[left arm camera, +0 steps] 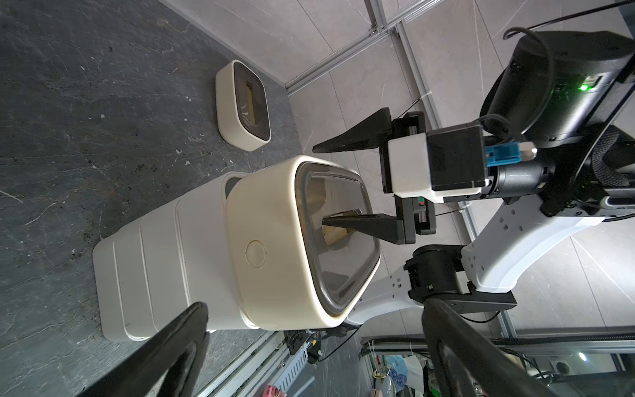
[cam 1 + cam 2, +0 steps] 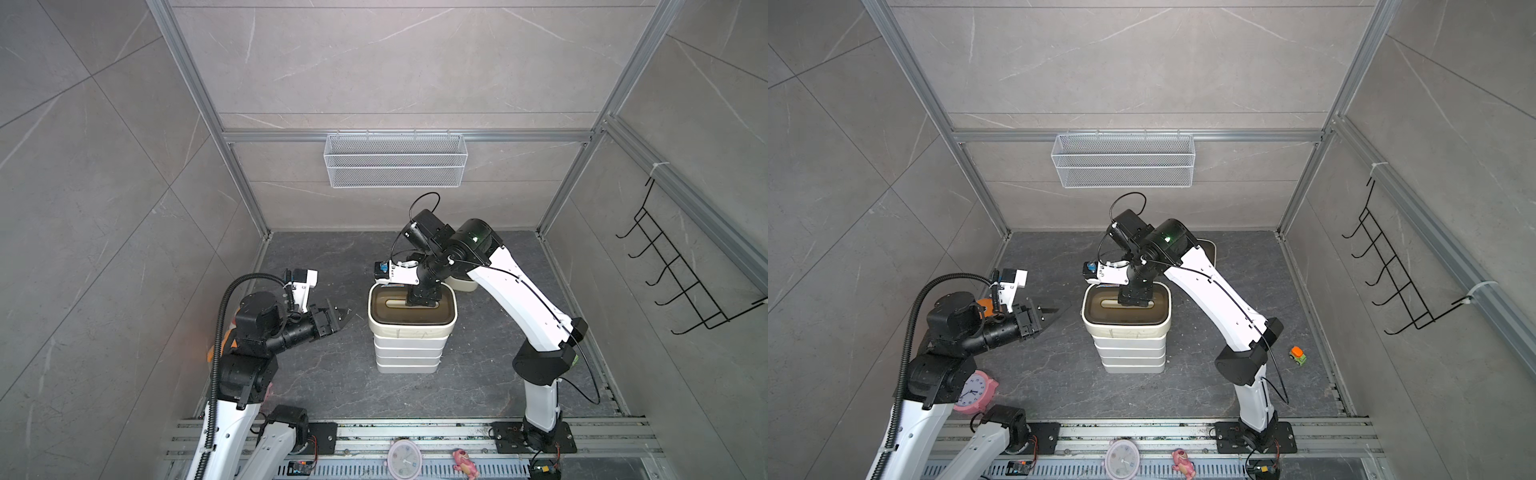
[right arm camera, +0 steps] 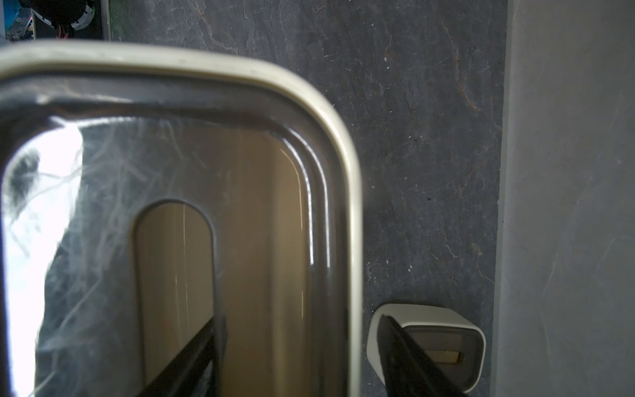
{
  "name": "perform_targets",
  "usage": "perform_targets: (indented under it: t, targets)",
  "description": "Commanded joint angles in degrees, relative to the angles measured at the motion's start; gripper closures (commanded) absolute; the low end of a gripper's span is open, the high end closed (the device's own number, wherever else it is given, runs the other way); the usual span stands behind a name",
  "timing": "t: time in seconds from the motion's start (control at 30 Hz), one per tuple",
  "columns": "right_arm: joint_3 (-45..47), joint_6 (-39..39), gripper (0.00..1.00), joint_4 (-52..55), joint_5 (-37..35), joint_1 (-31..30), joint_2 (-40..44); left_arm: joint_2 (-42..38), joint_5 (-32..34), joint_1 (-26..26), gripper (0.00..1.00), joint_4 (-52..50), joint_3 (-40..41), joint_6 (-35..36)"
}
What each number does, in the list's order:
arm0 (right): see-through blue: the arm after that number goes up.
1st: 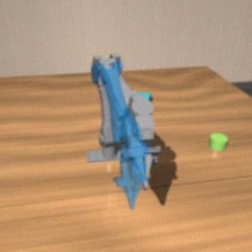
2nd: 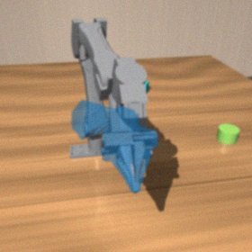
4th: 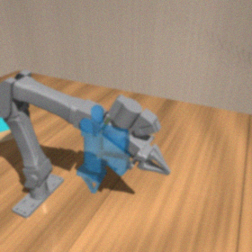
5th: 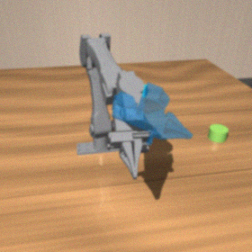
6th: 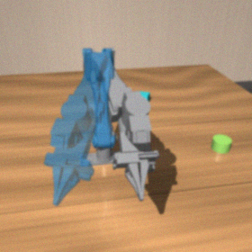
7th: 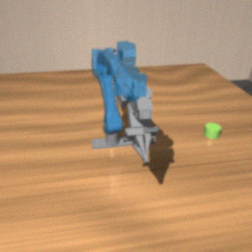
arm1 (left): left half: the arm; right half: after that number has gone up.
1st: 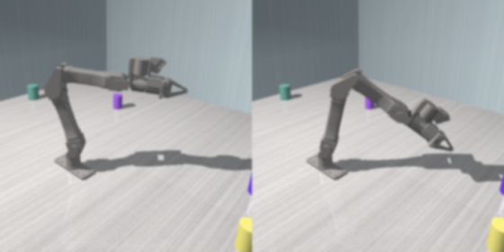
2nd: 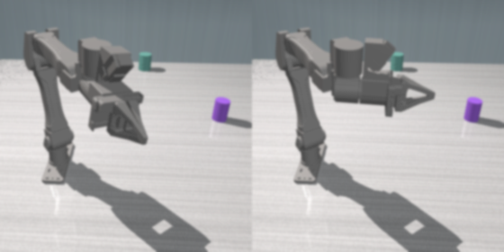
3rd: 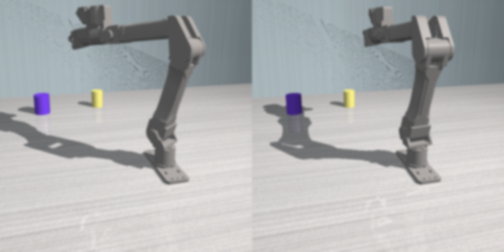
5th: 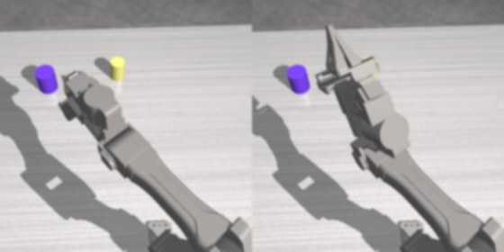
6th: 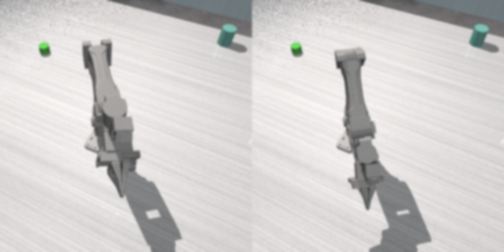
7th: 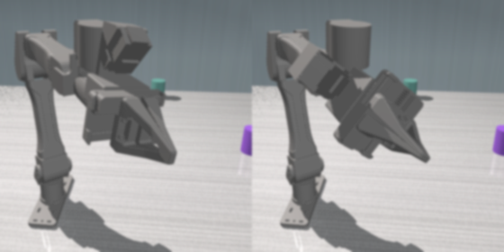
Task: Stack the tissue boxes
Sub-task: Place the tissue box at the tissue box.
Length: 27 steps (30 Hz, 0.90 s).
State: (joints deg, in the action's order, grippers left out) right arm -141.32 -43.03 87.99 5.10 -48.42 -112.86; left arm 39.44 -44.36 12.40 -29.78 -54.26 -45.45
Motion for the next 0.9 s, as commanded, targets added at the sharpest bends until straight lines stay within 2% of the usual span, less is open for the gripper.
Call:
perform_targets:
  t: [0.0,0.07,0.17,0.3,0.43,0.53,0.7,0.8,0.87]
  targets:
    - [-1.0,1.1,0.25,-0.9,-0.3,-0.3,3.0,1.7,1.9,2.4,0.0,3.1,-1.2,0.8]
    - [-1.1,1.1,0.23,-1.1,-0.4,-0.3,3.3,3.2,3.8,4.7,0.0,3.0,-2.1,1.5]
    - [-1.3,1.3,0.2,-1.7,-0.6,-0.3,4.1,3.5,10.0,8.2,0.0,2.5,-3.4,3.1]
    - [-1.3,2.3,0.15,-2.7,-1.2,-0.3,5.7,6.6,10.3,10.2,0.0,3.1,-4.9,3.3]
    - [-2.4,4.7,0.11,-4.2,-0.1,-0.3,8.2,6.9,16.4,14.4,0.0,2.7,-6.6,4.8]
    - [-2.6,7.7,0.08,-5.9,-3.4,-0.2,9.7,7.2,17.2,14.9,0.0,3.1,-7.1,4.5]
    - [-2.4,19.9,0.06,-8.8,-8.5,4.2,12.1,8.3,17.3,16.5,0.0,4.6,-7.5,3.6]
    - [-0.3,29.0,0.07,-9.7,-10.0,10.9,14.1,8.1,18.4,17.3,0.0,4.7,-7.7,3.3]
    - [5.9,34.8,0.06,-13.1,-12.1,16.2,17.1,8.1,18.5,17.7,0.0,4.9,-7.8,3.2]
